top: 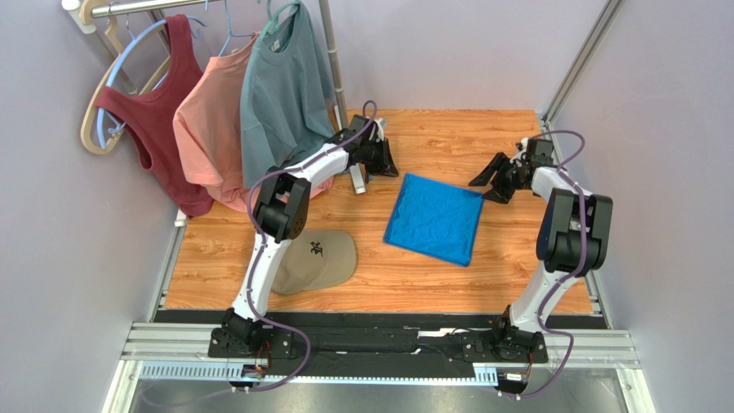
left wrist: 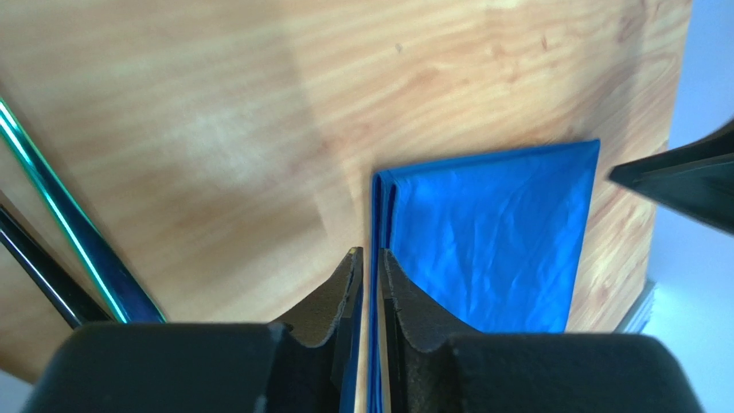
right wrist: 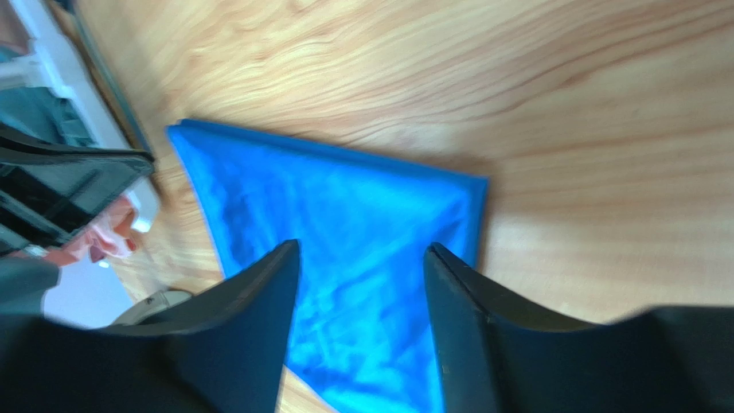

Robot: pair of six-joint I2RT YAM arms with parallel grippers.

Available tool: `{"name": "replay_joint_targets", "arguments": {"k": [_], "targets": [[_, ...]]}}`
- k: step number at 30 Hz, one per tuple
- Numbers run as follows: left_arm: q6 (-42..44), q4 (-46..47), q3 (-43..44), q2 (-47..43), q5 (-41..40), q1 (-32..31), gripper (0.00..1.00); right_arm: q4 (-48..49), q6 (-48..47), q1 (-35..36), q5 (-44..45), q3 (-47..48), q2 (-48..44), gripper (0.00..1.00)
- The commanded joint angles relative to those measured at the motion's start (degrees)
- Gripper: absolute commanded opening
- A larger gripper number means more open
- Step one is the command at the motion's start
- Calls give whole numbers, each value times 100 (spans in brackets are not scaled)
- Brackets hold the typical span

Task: Fold the napkin into a case and place the utensils inside
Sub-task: Smooth out the square-folded napkin at the center of the board.

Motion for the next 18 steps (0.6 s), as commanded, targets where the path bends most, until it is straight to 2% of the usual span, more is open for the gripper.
{"name": "replay_joint_targets", "arguments": {"k": [1,4,7,8,10,11,12,13,18], "targets": [[540,-263,-384,-1079,-117,-402,21,-220,-91,83,10,-193,-949,63],[172,367,-1095,-1343,216,-631,17,33,-65,83,-419,-791,-1266,63],[-250,1131,-1843,-1528,532,-859,13,350,-38,65,-763,-1310,-1310,51],[-320,1231,-1966,-1589,638,-947,13,378,-47,48,-791,-1398,-1284,35],[-382,1677,-2221,-1651,761,-1253,10,526,5,-23,-835,-1617,-1240,19],[-496,1863,-2309,-1686,918,-1360,8,588,14,-58,-878,-1662,-1223,8],[-575,2012,-2519,-1765,937,-1465,7,606,23,-119,-905,-1706,-1205,2],[-654,2449,-2617,-1792,964,-1666,6,624,14,-146,-914,-1750,-1205,0],[-1094,3156,-2759,-1512,1262,-2125,2,677,32,-321,-923,-1865,-1214,0]]}}
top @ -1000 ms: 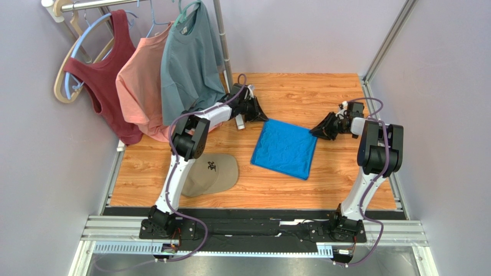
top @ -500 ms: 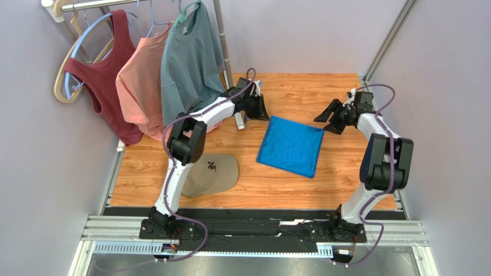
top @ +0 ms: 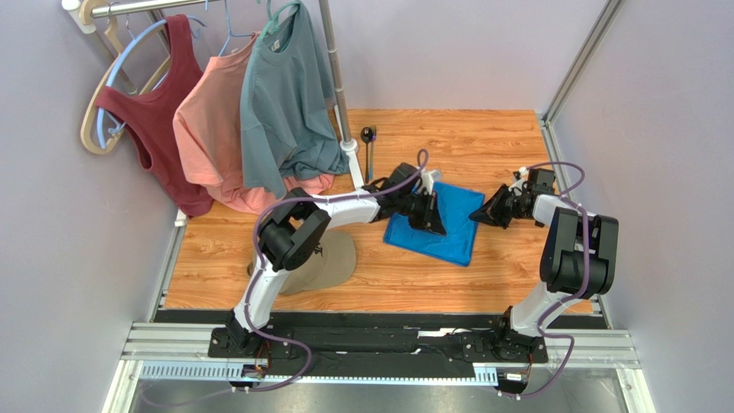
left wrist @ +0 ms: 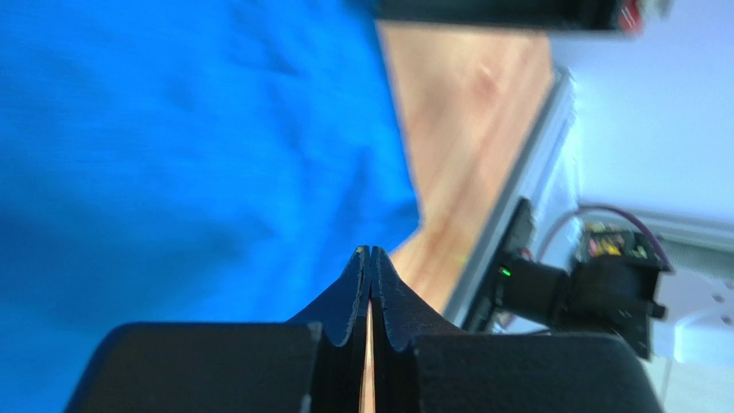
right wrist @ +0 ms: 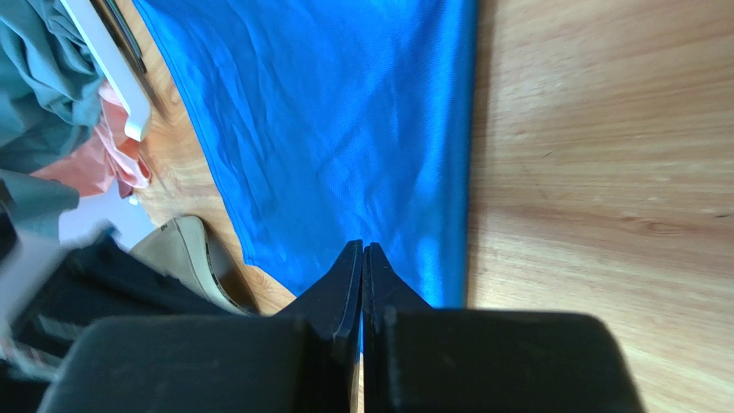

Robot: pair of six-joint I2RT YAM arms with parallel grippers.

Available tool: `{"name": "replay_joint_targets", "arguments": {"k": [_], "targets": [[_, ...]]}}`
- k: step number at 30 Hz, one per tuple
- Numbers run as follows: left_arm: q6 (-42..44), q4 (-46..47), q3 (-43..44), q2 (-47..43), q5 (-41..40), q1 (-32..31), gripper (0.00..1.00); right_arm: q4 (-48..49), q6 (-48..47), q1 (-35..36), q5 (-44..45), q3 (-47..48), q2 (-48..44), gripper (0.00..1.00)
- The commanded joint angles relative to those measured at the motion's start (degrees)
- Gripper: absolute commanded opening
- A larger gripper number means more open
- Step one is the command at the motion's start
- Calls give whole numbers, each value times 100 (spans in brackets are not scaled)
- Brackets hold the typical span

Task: Fold the napkin into a case and place the utensils inside
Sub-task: Smooth out the square-folded napkin at the center of the board.

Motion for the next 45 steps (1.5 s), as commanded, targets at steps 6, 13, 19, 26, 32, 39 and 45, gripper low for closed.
{"name": "replay_joint_targets", "arguments": {"k": [6,13,19,26,32,39,45], "targets": [[-904,1822,102,405,755,-538,0,459,102,-252,-336,54,65,0],[-967,1657,454,933,782,-652,0,529,190,-305,-467,134,65,0],[-721,1226,815,1136,571,-801,0,661,234,-305,-485,-147,-49,0],[-361,1032,665,855,202,-1003,0,766,217,-323,-485,-349,-66,0],[-394,706,736,1020,-27,-1118,0,801,278,-358,-503,-394,-128,0],[-650,812,262,978,-167,-1039,0,775,191,-463,-476,-657,-190,4],[-686,988,-319,758,-27,-697,0,1153,287,-516,-959,-1131,-189,21]]}}
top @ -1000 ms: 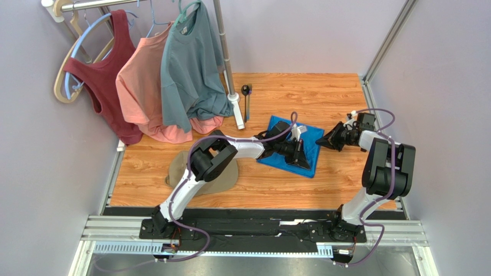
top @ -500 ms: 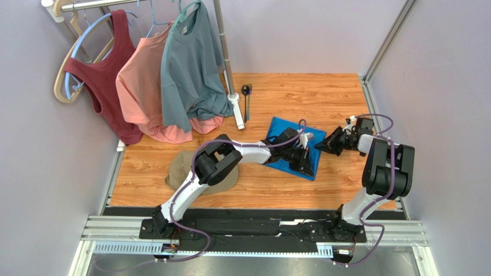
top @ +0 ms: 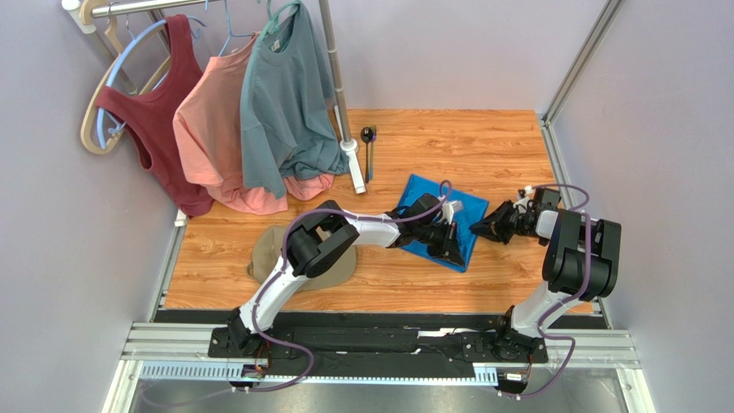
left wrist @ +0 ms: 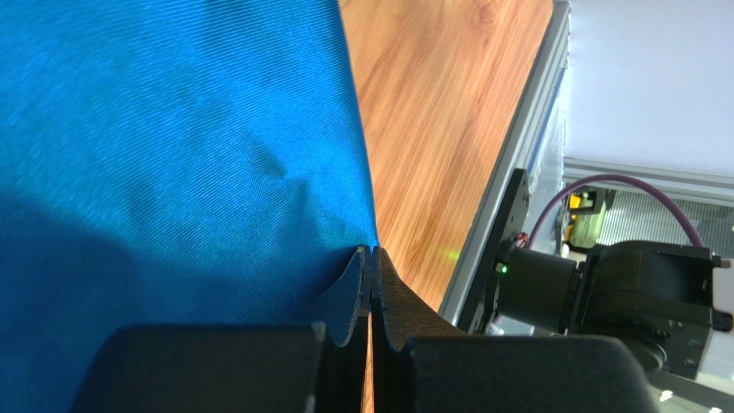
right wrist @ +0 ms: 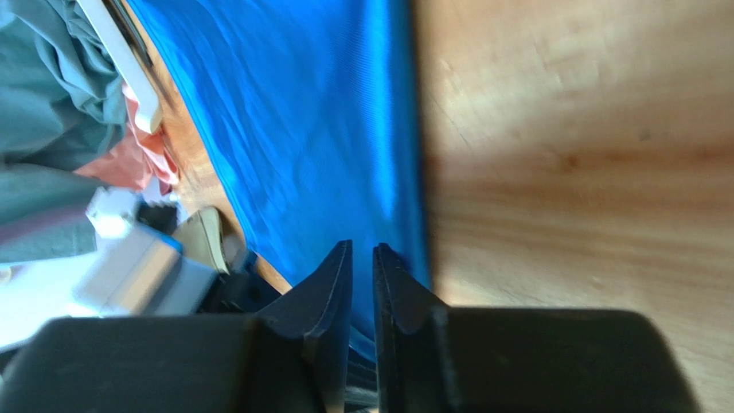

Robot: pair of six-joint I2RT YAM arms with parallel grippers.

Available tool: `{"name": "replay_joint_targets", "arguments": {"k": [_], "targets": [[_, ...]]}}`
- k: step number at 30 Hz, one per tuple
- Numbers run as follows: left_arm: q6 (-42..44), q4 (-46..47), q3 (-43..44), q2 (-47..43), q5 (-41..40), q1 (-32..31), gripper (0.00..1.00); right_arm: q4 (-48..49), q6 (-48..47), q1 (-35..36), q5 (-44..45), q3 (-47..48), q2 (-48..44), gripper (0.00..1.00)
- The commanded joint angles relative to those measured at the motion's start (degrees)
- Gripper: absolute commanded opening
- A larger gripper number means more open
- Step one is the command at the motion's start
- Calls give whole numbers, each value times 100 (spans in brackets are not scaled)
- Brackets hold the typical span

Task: Fold the napkin into a case and place the utensils inside
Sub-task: Smooth out the square-folded napkin at the center of the board.

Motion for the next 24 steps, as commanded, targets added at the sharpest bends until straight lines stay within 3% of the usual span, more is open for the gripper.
{"name": "replay_joint_targets", "arguments": {"k": [1,4,8,11,19,24], "targets": [[148,-212,-476,-276,-145,279,0,479,20,-31,-509,-316,-189,25],[262,-327,-512,-285,-40,349,0,961,273,-40,-772,-615,-303,39],[333,-432,-433,-268,57,411,0,1806,608,-31,-1125,-1054,-269,46],[359,-503,-406,-259,110,428,0,2045,679,-39,-1178,-1020,-102,47],[429,-608,-863,-478,241,419,0,1403,302,-356,-573,-283,302,48],[438,-564,-969,-452,250,376,0,1929,635,-365,-773,34,917,49]]}}
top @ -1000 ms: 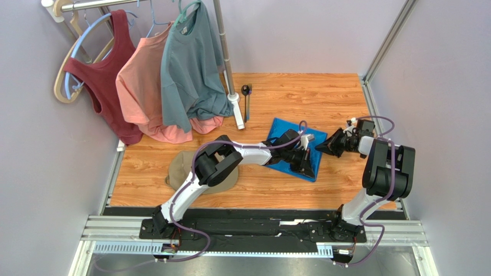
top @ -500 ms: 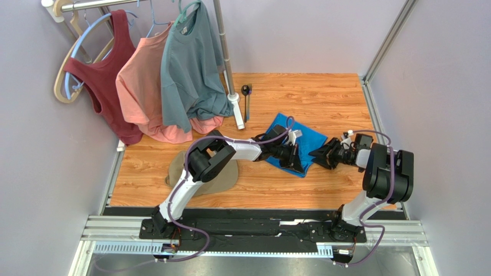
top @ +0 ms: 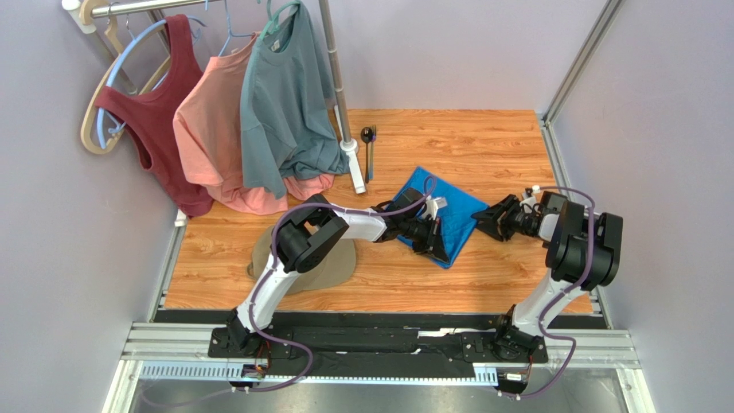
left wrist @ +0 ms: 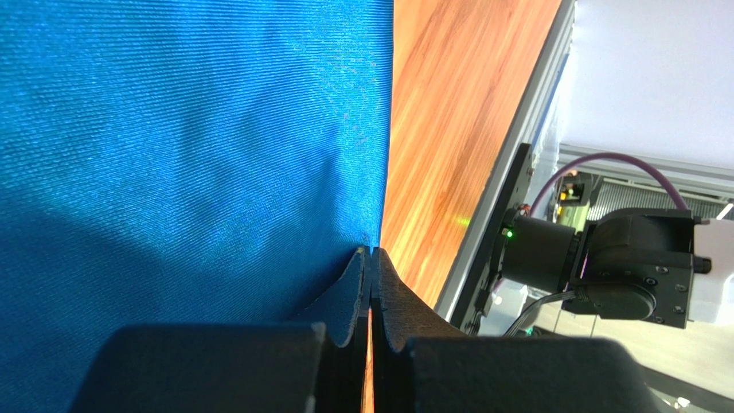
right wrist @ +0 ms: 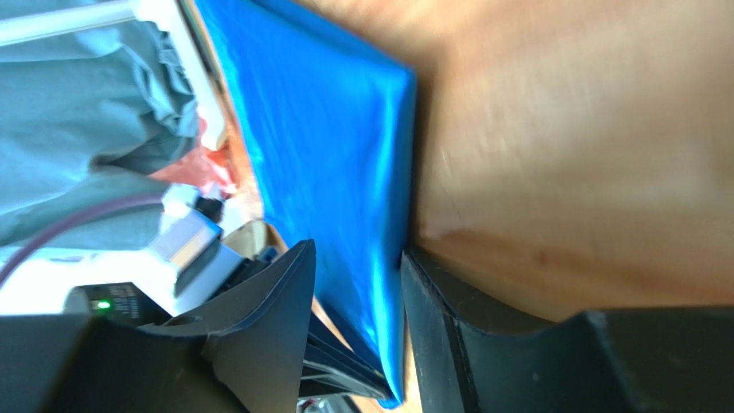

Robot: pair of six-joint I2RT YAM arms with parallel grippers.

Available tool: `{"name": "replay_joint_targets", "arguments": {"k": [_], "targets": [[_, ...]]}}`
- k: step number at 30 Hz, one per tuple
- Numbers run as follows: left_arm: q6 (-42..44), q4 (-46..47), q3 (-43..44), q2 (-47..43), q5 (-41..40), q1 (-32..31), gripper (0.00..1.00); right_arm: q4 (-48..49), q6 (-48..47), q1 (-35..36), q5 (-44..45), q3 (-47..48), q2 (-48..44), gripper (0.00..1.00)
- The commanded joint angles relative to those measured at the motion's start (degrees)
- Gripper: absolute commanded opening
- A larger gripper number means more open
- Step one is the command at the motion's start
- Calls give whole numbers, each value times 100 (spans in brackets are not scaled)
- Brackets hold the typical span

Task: Fold the napkin into a case and place the utensils inside
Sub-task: Smooth out the square-folded napkin at the center of the board.

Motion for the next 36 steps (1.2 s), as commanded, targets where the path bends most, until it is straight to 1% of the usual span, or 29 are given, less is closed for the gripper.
{"name": "replay_joint_targets", "arguments": {"k": [1,5,7,8,9,10,11,12,13,15,16,18,19,21,26,29,33,34,35,36], "targets": [[314,-470,-219,-11,-152,-35,0,462,196,0,-2,386,563,49],[375,-575,-202,-28,-169,-71,0,488,336,-17,86,834,846,48],[419,-672,-149,-54,-169,-71,0,418,390,0,225,783,662,47],[428,-707,-105,-63,-186,-71,0,287,172,18,331,739,487,47],[463,-829,-53,-63,-187,-71,0,-419,-30,18,541,739,111,47],[463,-883,0,-81,-230,-71,0,-774,-206,18,1100,747,-127,48],[454,-866,9,-89,-222,-79,0,-1056,-495,18,1331,747,-321,48],[437,-857,36,-90,-204,-79,0,-1424,-559,9,1473,669,-515,49],[437,-874,62,-90,-222,-71,0,-1489,-559,18,1448,590,-908,49],[437,-857,45,-98,-213,-71,0,-1341,-359,27,1151,327,-1244,50],[428,-866,53,-107,-213,-71,0,-1288,-305,79,879,47,-1490,50],[428,-857,53,-107,-230,-71,0,-1296,-278,263,754,-157,-1693,51],[428,-866,45,-125,-239,-71,0,-1226,-217,307,710,-428,-1790,54],[401,-822,9,-125,-265,-71,0,-772,28,466,413,-701,-1765,54],[366,-734,-70,-142,-274,-71,0,-129,188,948,253,-1072,-1432,54],[375,-743,-105,-160,-301,-71,0,136,223,1011,174,-1142,-1290,53],[410,-769,-122,-177,-310,-71,0,-188,-23,1002,445,-1169,-1465,52],[436,-795,-114,-177,-310,-71,0,-380,-93,994,542,-1142,-1544,52],[454,-813,-114,-177,-318,-71,0,-826,-241,985,691,-1081,-1641,52],[454,-822,-105,-186,-327,-71,0,-1074,-339,985,1092,-1046,-1946,51]]}}
